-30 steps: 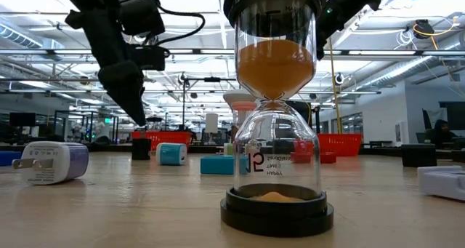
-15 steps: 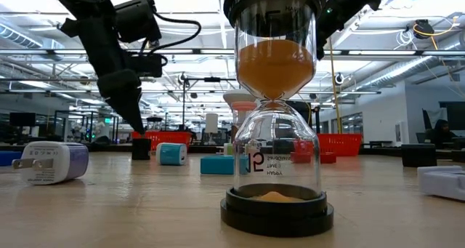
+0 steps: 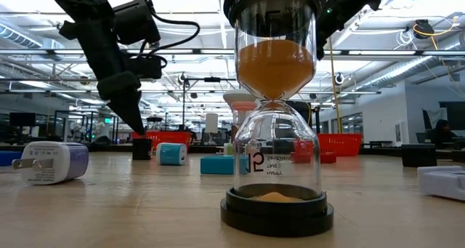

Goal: Pick & Place Office items
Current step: Put the black charger adapter into the top right red bin

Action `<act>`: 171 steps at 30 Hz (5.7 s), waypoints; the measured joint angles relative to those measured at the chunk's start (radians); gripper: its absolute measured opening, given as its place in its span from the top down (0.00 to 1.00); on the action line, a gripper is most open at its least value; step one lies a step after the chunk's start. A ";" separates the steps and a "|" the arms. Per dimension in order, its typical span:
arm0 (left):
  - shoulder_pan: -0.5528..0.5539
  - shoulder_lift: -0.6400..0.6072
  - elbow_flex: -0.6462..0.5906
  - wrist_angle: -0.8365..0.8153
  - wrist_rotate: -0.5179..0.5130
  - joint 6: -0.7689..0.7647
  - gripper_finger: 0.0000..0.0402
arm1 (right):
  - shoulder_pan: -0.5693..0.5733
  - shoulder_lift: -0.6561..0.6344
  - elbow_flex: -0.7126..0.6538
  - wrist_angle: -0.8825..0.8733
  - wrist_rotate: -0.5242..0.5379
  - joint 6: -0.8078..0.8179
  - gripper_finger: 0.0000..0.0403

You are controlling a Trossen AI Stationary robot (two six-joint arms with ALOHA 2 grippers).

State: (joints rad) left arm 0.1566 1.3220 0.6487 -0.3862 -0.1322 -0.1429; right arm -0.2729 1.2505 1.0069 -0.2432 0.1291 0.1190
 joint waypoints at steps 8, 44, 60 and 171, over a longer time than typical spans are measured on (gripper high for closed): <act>0.000 0.000 0.000 0.000 0.000 -0.007 0.70 | 0.000 0.000 0.000 0.000 0.000 0.000 0.92; 0.000 0.000 0.003 0.048 -0.001 0.058 0.81 | 0.000 0.000 0.000 0.048 0.000 0.000 0.92; 0.000 0.000 0.126 0.044 0.008 0.075 0.98 | 0.000 0.000 0.000 0.048 -0.003 0.019 0.92; -0.062 0.109 0.445 0.102 -0.173 0.074 0.66 | -0.031 0.118 0.001 0.190 -0.457 0.817 0.67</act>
State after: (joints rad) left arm 0.0943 1.4311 1.0933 -0.2843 -0.3054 -0.0687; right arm -0.3044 1.3687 1.0077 -0.0535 -0.3278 0.9363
